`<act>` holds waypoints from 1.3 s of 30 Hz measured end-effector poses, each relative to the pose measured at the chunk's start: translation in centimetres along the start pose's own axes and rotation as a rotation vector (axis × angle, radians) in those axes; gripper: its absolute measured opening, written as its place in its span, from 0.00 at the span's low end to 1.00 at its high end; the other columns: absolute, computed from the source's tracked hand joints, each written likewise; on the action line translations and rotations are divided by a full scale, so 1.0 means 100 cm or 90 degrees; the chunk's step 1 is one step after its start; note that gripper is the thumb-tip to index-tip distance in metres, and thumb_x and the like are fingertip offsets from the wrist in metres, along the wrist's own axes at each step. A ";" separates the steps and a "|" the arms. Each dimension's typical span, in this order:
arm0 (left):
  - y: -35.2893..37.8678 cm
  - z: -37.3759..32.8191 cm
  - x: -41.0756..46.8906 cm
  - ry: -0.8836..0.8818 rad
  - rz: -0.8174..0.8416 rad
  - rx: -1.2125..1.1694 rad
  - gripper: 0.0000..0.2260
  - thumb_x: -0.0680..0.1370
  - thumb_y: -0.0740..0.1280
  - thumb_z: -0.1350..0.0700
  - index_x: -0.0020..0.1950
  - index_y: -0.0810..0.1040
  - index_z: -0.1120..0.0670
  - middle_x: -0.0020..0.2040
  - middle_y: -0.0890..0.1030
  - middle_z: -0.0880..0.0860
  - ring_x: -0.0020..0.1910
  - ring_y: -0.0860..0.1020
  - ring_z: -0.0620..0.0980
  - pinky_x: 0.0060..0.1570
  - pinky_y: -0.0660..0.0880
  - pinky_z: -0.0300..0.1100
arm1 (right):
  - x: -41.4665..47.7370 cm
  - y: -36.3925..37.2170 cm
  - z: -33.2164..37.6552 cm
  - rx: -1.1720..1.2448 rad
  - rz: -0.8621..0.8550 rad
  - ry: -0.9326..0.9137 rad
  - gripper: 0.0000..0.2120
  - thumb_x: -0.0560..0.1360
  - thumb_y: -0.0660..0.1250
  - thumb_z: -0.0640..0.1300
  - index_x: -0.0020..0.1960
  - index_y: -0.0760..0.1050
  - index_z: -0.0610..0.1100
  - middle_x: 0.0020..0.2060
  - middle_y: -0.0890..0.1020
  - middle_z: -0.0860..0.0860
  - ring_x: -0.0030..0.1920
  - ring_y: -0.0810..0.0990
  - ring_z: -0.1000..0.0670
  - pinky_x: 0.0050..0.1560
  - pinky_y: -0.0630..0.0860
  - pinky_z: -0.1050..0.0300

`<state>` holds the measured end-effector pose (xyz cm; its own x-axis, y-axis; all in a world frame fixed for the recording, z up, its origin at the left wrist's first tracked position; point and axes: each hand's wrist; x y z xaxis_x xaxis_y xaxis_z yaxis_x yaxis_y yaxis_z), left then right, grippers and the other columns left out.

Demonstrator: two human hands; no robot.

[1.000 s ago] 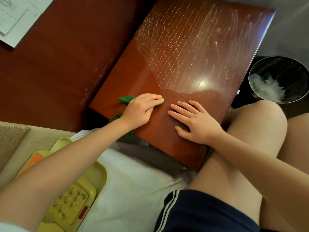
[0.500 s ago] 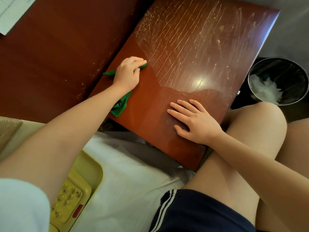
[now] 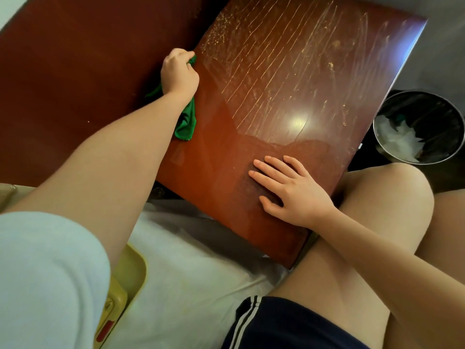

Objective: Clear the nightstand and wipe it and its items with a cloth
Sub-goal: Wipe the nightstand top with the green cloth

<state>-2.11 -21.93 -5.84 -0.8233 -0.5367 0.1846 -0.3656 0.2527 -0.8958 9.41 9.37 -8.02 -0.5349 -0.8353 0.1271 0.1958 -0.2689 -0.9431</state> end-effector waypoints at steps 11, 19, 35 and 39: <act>0.000 0.003 0.007 0.085 0.031 0.018 0.18 0.79 0.57 0.64 0.66 0.76 0.54 0.64 0.75 0.50 0.64 0.71 0.48 0.63 0.64 0.35 | 0.000 0.000 0.000 -0.004 -0.002 -0.001 0.25 0.76 0.54 0.55 0.68 0.71 0.48 0.67 0.73 0.48 0.69 0.70 0.45 0.69 0.58 0.41; -0.004 0.005 -0.010 0.193 0.071 0.016 0.17 0.78 0.58 0.64 0.64 0.77 0.56 0.63 0.76 0.53 0.63 0.72 0.52 0.63 0.65 0.39 | 0.000 0.002 0.000 0.016 -0.009 0.004 0.24 0.75 0.55 0.54 0.68 0.72 0.47 0.67 0.73 0.48 0.69 0.70 0.45 0.69 0.55 0.47; -0.017 0.005 -0.102 0.432 0.151 -0.042 0.17 0.73 0.62 0.67 0.60 0.80 0.58 0.58 0.80 0.56 0.58 0.77 0.56 0.60 0.72 0.47 | 0.001 0.000 0.001 0.008 0.010 0.009 0.25 0.75 0.54 0.55 0.68 0.72 0.47 0.67 0.73 0.48 0.69 0.70 0.45 0.70 0.52 0.49; -0.020 0.008 -0.128 0.529 0.203 -0.080 0.16 0.74 0.62 0.66 0.60 0.80 0.58 0.57 0.81 0.56 0.58 0.76 0.52 0.62 0.70 0.42 | 0.000 0.000 0.001 0.003 0.012 0.012 0.25 0.75 0.54 0.55 0.68 0.71 0.47 0.67 0.73 0.48 0.69 0.69 0.46 0.70 0.51 0.50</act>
<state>9.52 -16.23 -6.71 -0.9245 0.3168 0.2117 -0.0708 0.4030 -0.9124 9.46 9.30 -7.96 -0.5465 -0.8310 0.1039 0.2098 -0.2560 -0.9436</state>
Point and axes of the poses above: each hand's wrist, its own x-axis towards the middle knuckle, its own y-axis out of the palm, z = x × y
